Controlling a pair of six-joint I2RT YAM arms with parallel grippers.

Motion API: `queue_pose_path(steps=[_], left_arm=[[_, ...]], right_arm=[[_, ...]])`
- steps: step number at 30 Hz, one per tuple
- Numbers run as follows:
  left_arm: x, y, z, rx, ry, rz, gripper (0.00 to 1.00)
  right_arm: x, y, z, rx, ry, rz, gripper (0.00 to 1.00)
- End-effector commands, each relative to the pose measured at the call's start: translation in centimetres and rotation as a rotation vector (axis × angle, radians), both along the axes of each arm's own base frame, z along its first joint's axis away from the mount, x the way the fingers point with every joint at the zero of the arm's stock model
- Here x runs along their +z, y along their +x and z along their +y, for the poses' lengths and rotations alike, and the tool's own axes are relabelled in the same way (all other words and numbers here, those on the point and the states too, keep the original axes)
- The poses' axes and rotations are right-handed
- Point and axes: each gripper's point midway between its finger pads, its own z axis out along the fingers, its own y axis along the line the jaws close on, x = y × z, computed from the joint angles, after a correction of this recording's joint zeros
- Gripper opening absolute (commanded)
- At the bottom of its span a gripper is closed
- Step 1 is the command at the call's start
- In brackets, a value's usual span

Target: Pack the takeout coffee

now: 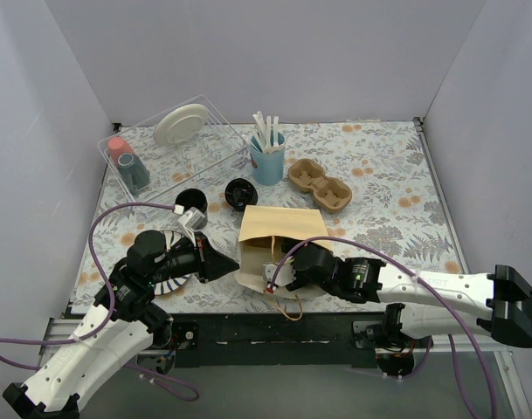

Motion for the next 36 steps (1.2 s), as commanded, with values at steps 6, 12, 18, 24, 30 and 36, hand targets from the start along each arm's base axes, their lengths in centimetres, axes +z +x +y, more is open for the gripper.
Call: queue_pose_path(steps=[6, 12, 18, 24, 30, 36], left_arm=[[0.8, -0.5, -0.2, -0.027, -0.026, -0.022, 0.00], [0.8, -0.6, -0.3, -0.033, -0.030, -0.011, 0.00], [0.8, -0.7, -0.2, -0.025, -0.035, 0.001, 0.00], [0.8, -0.7, -0.1, -0.016, -0.042, 0.013, 0.00], [0.7, -0.6, -0.1, -0.009, -0.041, 0.018, 0.00], [0.8, -0.5, -0.1, -0.008, -0.038, 0.015, 0.00]], right_arm=[[0.2, 1.2, 0.1, -0.055, 0.043, -0.027, 0.30], [-0.3, 1.6, 0.3, -0.039, 0.046, -0.033, 0.30], [-0.7, 2.3, 0.7, -0.050, 0.071, -0.038, 0.30], [-1.8, 3.0, 0.5, -0.065, 0.073, -0.029, 0.30], [-1.9, 3.7, 0.9, -0.082, 0.106, -0.040, 0.30], [-2.3, 4.3, 0.8, -0.105, 0.106, -0.035, 0.31]])
